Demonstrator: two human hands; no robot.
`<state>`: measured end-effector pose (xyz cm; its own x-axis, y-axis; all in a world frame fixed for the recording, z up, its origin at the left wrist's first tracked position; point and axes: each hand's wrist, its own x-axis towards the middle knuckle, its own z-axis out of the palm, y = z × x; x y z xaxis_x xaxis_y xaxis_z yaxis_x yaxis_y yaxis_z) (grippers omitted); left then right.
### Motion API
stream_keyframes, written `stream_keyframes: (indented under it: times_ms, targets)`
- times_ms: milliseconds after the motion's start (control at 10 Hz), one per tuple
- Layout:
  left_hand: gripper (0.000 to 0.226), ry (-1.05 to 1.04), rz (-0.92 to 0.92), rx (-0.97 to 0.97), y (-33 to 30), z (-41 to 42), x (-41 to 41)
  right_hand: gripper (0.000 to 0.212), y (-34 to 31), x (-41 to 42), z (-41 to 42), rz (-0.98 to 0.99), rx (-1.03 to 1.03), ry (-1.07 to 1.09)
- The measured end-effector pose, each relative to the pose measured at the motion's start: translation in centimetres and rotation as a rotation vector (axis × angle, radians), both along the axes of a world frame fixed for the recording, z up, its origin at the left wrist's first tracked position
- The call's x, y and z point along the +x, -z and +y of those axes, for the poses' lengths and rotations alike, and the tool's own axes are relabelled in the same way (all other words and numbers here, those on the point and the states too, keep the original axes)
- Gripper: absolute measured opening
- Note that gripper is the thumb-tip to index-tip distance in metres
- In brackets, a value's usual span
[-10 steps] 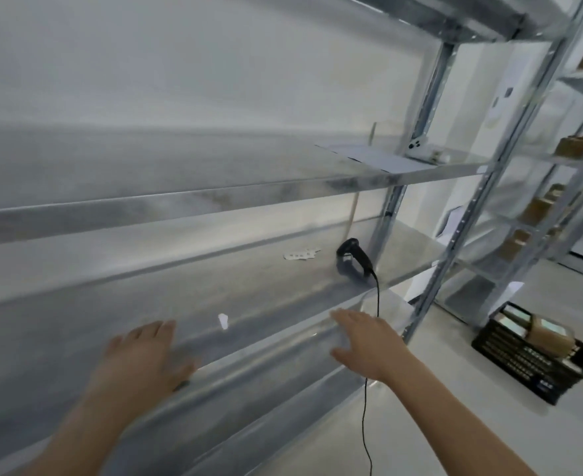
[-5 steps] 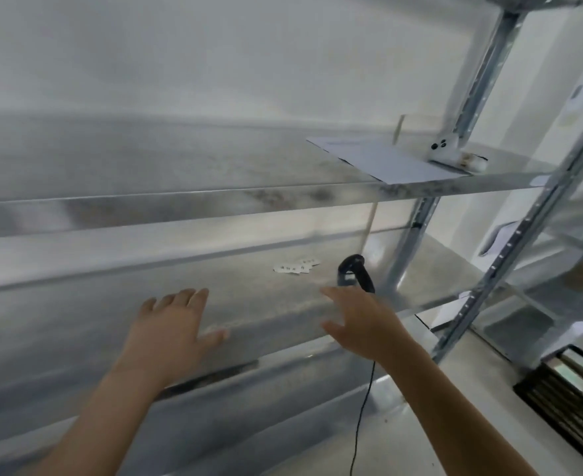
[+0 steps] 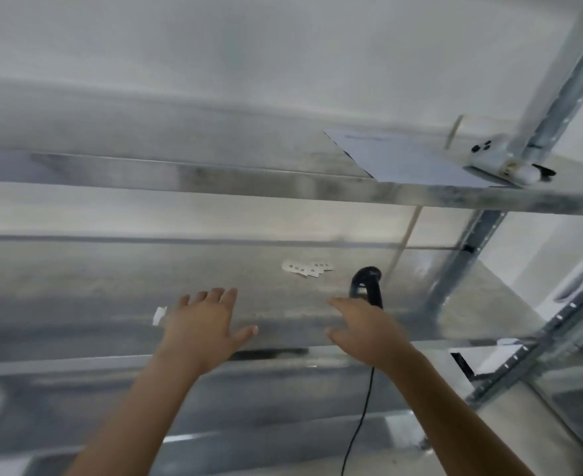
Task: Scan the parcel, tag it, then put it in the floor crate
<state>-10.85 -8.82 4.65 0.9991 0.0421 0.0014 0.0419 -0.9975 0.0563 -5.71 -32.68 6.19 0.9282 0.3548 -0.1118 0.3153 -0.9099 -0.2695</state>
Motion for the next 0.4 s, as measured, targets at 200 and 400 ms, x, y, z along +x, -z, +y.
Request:
stream_keyframes:
  times_ms: [200, 400]
  targets:
    - [0.077, -0.022, 0.059, -0.011, 0.2, -1.2, 1.0, 0.039, -4.1, 2.0, -3.4, -0.139, 0.268, 0.096]
    - [0.075, -0.026, 0.127, -0.007, 0.6, -1.9, 2.8, 0.008, -16.3, -1.6, -7.3, -0.514, 0.991, 0.100]
